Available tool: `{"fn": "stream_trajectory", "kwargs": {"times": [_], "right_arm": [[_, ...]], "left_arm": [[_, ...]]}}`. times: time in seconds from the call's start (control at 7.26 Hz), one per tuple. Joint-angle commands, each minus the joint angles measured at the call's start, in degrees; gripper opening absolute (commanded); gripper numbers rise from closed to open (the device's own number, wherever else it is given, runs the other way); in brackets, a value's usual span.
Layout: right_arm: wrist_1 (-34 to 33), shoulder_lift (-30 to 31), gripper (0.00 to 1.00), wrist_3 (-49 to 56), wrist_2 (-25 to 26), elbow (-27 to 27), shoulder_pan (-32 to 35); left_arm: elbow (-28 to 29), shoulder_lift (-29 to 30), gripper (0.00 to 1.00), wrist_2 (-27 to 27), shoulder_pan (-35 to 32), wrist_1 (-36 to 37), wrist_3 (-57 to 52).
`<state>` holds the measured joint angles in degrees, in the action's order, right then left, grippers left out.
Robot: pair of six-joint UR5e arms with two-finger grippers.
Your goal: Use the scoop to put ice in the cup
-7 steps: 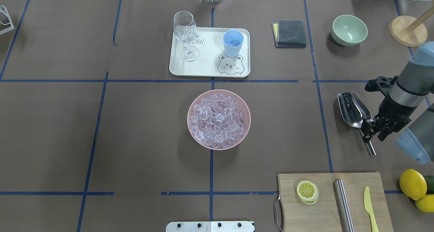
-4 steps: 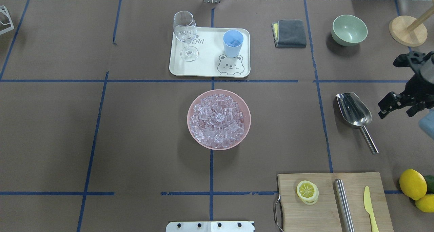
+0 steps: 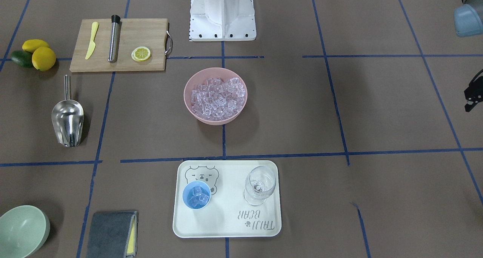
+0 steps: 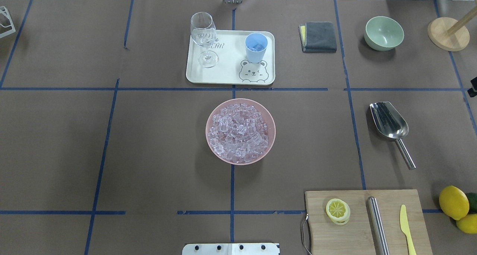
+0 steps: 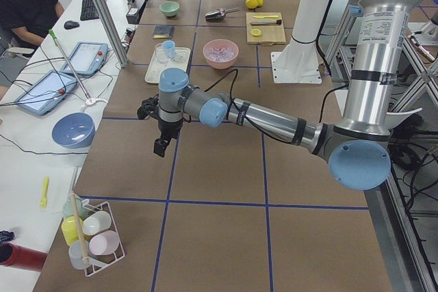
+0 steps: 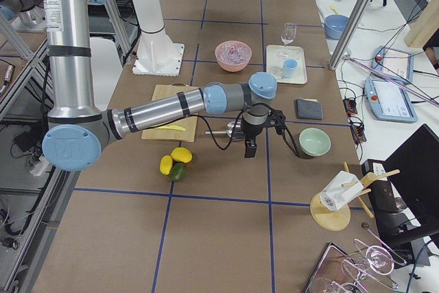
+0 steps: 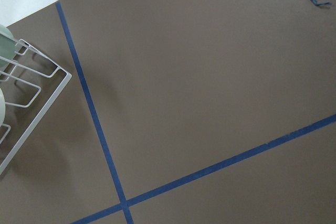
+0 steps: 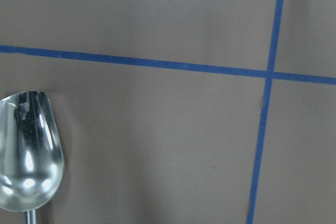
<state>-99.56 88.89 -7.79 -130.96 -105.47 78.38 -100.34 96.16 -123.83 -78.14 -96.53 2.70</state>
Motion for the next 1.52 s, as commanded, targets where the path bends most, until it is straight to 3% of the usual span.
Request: {"fn": "stream_trajectory", "kwargs": {"times": [0.0,0.14,0.28,0.41,0.69,0.83,1.38], "right_arm": [[0.1,0.2,1.0,8.1,-3.1,4.1,6.8],[0.1,0.1,1.0,9.2,-5.8,5.7,9.1],[0.1,0.2,1.0,8.9,-10.1,7.3,10.8],[0.1,-0.5,1.0,8.8,-12.0,8.9,10.8],[2.2,-2.3,1.0,9.5,-10.9,9.0,10.7],[3.8,-1.1,1.0,9.0,-7.1,9.7,10.8],[5.9,0.9,1.0,9.2,-7.0,12.0,13.1]], "left_arm": [[0.4,1.0,1.0,-1.5,-6.0,11.3,-13.4],[2.2,0.3,1.0,-7.6,-10.0,13.4,-15.8],[7.6,-0.9,1.0,-12.7,-12.6,12.8,-16.2],[9.7,-2.2,1.0,-14.8,-13.3,12.2,-20.1],[10.2,-2.6,1.0,-14.2,-13.3,12.2,-21.0],[10.7,-2.5,1.0,-14.2,-13.2,12.2,-20.9],[10.6,-2.5,1.0,-14.2,-13.3,12.2,-20.9]]}}
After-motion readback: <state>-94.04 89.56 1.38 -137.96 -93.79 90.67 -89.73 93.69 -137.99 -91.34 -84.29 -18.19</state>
